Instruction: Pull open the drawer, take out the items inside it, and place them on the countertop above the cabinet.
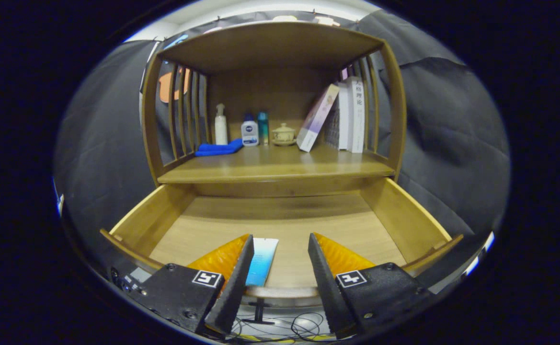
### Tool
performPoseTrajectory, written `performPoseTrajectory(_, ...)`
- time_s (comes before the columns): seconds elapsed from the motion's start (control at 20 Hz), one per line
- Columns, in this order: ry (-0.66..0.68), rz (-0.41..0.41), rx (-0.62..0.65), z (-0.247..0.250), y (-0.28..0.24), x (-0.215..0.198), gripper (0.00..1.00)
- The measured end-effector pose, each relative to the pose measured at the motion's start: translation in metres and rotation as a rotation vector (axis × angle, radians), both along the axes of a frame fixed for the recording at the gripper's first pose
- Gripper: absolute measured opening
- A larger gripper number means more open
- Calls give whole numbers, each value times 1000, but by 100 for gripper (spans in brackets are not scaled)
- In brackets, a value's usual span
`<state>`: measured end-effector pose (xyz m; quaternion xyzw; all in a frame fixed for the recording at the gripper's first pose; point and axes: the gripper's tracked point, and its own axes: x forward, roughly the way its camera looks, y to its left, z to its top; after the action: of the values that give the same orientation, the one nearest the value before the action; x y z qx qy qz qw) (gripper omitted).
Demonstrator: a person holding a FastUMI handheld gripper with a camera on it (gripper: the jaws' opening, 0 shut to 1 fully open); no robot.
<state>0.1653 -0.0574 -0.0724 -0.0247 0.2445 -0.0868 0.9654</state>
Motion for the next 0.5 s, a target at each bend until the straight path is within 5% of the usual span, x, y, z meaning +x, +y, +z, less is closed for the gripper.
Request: performPoseTrajectory(0.5, 423, 67, 110, -39, 14, 50, 73)
